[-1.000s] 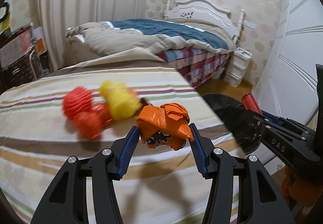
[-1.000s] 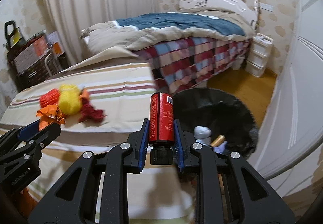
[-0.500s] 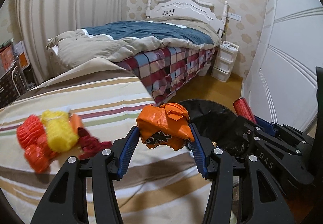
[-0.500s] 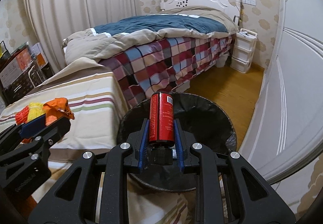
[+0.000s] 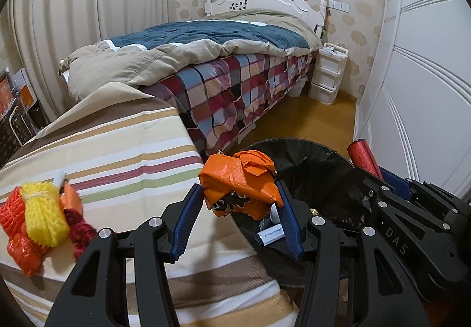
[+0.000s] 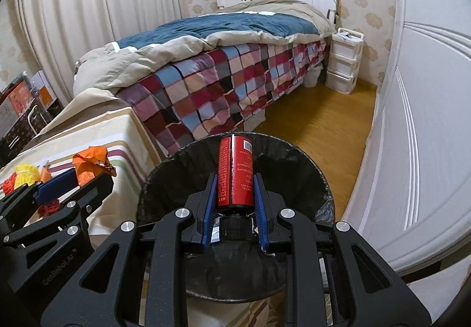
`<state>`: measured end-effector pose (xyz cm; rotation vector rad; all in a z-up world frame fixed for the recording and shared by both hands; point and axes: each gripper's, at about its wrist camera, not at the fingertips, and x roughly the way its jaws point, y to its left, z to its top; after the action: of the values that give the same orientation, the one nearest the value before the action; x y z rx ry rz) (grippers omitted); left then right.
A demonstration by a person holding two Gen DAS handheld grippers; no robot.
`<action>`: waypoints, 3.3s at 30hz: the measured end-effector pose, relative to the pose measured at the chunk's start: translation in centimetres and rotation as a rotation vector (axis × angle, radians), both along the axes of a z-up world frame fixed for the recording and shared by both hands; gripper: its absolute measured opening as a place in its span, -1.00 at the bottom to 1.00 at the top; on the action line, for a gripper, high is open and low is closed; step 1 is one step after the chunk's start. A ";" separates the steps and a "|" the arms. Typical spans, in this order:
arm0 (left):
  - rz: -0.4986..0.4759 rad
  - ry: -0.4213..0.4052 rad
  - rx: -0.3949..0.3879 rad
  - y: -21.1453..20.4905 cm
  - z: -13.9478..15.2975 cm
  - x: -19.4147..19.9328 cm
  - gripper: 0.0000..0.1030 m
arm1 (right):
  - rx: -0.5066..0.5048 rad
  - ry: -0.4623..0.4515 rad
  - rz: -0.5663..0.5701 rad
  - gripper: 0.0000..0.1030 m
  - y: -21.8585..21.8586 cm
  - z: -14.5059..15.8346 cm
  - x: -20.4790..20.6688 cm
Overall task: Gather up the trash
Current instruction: 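Open both grippers to drop the toy and bottle into the bin, then grasp the red plastic bag with the left gripper while the right gripper returns to the pile, then grasp the dark red cloth with the right gripper while the left gripper holds the bag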
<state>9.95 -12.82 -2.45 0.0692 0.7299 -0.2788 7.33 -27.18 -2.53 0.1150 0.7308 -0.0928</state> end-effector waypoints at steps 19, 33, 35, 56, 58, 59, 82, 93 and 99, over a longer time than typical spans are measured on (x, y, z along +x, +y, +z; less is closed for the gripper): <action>0.018 -0.007 0.015 -0.9 -0.4 0.9 0.55 | -0.022 0.016 -0.056 -0.07 -1.0 -1.7 1.0; 0.098 -0.058 0.070 3.3 0.5 -2.1 0.68 | -0.019 -0.015 -0.045 0.43 0.9 -0.1 -0.8; 0.120 -0.059 0.076 4.5 0.4 -2.6 0.68 | -0.012 -0.015 -0.030 0.44 1.8 0.1 -1.1; 0.379 -0.021 0.070 17.7 0.0 -6.7 0.68 | -0.007 0.036 0.254 0.50 14.8 -0.2 -3.4; 0.396 -0.011 0.065 18.7 -0.2 -6.6 0.68 | -0.016 0.040 0.273 0.50 15.7 -0.3 -3.5; 0.404 -0.007 0.061 19.2 -0.3 -6.6 0.68 | -0.021 0.047 0.287 0.50 16.4 -0.4 -3.5; 0.352 0.107 -0.033 21.7 -1.9 -5.0 -0.18 | -0.059 0.107 0.403 0.50 21.6 -1.1 -1.1; 0.356 0.109 -0.038 22.5 -1.7 -6.9 -0.19 | -0.072 0.123 0.431 0.50 23.1 -1.4 -0.1; 0.362 0.108 -0.037 22.9 -1.7 -7.7 -0.19 | -0.095 0.154 0.459 -0.04 24.1 -1.9 0.2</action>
<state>2.27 10.08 -4.17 -0.1137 0.8288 0.0506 7.54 -3.10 -4.42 -0.1537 0.8883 0.3042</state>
